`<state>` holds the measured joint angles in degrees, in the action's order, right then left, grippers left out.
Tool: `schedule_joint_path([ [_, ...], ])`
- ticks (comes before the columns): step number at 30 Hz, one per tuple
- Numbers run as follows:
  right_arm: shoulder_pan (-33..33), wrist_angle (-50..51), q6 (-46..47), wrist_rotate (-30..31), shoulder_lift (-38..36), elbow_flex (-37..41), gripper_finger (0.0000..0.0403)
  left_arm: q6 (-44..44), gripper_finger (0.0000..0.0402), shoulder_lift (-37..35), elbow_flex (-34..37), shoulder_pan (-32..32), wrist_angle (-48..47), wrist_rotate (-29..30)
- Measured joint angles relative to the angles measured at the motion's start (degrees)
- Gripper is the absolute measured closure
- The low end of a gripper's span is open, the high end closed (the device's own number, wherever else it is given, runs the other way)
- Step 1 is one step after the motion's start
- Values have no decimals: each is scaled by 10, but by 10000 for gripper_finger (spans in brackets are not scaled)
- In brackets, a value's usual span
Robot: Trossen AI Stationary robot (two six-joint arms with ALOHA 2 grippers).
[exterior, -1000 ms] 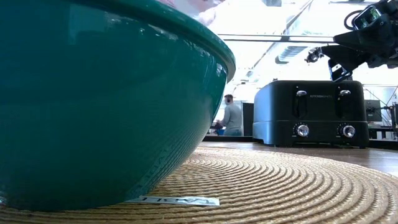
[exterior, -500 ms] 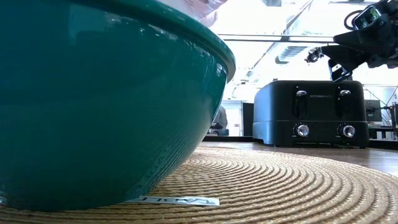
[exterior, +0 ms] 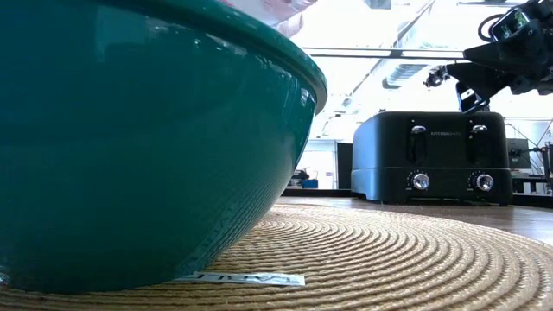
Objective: Arrange a breakfast setting
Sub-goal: Pour the cereal from the red cereal box into the blue bowl
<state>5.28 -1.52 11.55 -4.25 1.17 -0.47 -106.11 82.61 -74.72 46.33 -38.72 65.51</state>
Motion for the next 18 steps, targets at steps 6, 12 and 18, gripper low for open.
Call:
schedule_joint_path([
  [6, 0, 0, 0, 0, 0, 0, 288, -26, 401, 0, 0, 8, 15, -7],
  [12, 0, 0, 0, 0, 0, 0, 288, -31, 401, 0, 0, 13, 19, -14],
  [18, 0, 0, 0, 0, 0, 0, 288, -45, 401, 0, 0, 11, 21, -12],
])
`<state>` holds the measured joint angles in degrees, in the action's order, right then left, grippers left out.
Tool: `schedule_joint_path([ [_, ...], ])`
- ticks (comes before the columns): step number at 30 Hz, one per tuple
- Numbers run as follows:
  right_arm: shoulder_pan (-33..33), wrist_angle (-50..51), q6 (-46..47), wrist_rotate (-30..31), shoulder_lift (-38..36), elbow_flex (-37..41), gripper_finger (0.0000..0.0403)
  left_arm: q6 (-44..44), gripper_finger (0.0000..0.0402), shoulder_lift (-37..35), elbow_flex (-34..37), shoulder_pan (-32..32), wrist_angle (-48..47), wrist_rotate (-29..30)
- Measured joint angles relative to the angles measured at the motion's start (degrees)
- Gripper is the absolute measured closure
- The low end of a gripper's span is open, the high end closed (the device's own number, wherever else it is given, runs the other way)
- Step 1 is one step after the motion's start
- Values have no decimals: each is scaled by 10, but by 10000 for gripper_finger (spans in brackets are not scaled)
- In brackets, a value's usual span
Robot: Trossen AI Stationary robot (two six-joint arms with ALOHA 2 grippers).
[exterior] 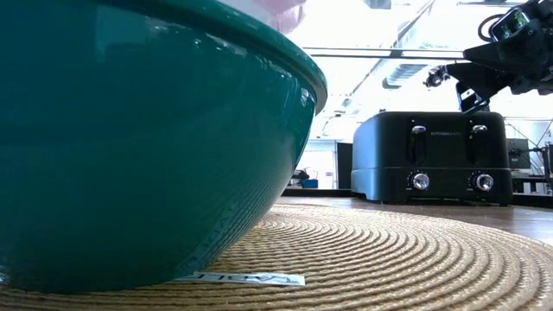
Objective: Arrange a breakfast setting
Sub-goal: Pour the cereal from the red cereal box into the blue bowl
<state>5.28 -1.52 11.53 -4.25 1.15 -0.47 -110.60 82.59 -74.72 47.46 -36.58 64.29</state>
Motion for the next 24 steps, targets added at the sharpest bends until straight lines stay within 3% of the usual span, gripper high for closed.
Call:
schedule_joint_path([
  [11, 0, 0, 0, 0, 0, 0, 288, 28, 401, 0, 0, -9, 2, 0],
  [24, 0, 0, 0, 0, 0, 0, 288, 194, 401, 0, 0, -9, -53, -11],
])
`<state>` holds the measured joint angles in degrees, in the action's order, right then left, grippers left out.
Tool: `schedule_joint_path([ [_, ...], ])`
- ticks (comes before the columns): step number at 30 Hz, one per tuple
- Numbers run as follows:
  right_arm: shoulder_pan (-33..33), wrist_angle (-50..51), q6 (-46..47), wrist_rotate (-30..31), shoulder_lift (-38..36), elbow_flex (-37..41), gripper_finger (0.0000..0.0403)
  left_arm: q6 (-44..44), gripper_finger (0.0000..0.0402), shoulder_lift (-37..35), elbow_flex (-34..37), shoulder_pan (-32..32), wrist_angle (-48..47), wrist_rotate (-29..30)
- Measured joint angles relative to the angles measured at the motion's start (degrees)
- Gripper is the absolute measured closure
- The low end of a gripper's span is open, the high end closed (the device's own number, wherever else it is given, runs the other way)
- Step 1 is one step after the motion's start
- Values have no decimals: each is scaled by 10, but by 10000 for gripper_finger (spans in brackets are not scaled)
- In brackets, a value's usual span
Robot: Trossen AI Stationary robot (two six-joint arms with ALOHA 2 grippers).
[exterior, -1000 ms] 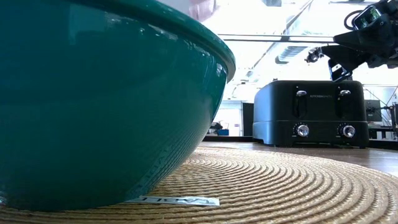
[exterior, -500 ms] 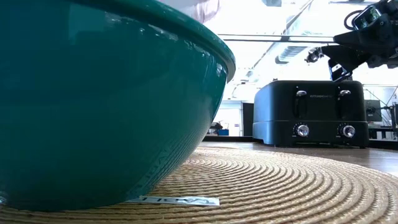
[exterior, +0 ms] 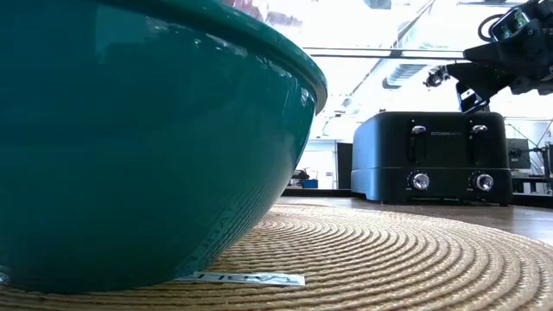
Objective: Arrange a breakfast setting
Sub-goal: Pour the cereal from the red cereal box into the blue bowl
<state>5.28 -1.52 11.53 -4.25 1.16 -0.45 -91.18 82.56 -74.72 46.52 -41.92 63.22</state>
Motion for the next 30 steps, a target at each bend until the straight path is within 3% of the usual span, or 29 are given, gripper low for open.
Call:
schedule_joint_path([
  [13, 0, 0, 0, 0, 0, 0, 288, 213, 401, 0, 0, 0, -108, -14],
  [21, 0, 0, 0, 0, 0, 0, 288, 329, 401, -1, 0, -3, -122, -29],
  [30, 0, 0, 0, 0, 0, 0, 288, 459, 401, -1, 0, -25, -153, -87],
])
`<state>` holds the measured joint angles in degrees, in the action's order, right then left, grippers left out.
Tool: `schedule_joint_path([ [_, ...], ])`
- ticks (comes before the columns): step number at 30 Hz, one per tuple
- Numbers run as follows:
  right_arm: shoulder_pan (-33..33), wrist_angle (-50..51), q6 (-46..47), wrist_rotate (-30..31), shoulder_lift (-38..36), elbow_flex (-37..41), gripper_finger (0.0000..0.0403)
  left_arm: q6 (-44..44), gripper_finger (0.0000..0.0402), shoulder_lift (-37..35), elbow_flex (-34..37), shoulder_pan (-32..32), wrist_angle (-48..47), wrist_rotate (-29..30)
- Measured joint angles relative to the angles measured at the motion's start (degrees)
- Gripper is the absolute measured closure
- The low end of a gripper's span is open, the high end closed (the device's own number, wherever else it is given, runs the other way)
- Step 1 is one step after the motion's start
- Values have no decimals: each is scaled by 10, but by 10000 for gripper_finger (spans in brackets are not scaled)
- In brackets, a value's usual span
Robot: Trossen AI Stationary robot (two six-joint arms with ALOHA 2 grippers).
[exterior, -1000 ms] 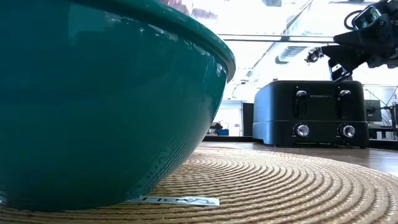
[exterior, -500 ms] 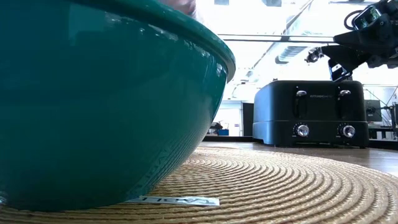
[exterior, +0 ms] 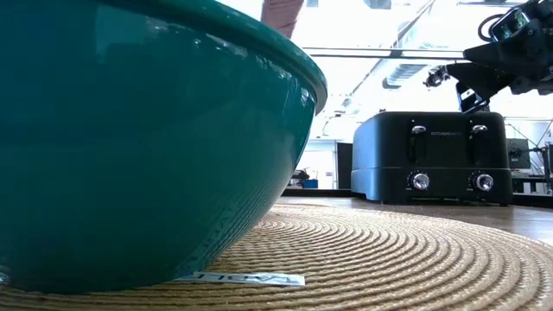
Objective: Arrange a breakfast setting
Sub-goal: Pour the cereal from the red cereal box into the blue bowl
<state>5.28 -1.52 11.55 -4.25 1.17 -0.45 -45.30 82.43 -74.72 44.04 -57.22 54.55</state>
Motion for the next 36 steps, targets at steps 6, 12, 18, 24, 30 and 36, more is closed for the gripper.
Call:
schedule_joint_path([
  [6, 0, 0, 0, 0, 0, 0, 288, 45, 401, -9, 0, -10, -12, -18],
  [12, 0, 0, 0, 0, 0, 0, 288, 48, 401, -35, 0, -9, -21, -39],
  [18, 0, 0, 0, 0, 0, 0, 288, 26, 401, -62, 0, -18, -22, -80],
  [24, 0, 0, 0, 0, 0, 0, 288, -64, 401, -72, 0, -46, -21, -87],
  [30, 0, 0, 0, 0, 0, 0, 288, -83, 401, -78, 0, -78, -3, -149],
  [36, 0, 0, 0, 0, 0, 0, 288, -52, 401, -78, 0, -88, 3, -164],
])
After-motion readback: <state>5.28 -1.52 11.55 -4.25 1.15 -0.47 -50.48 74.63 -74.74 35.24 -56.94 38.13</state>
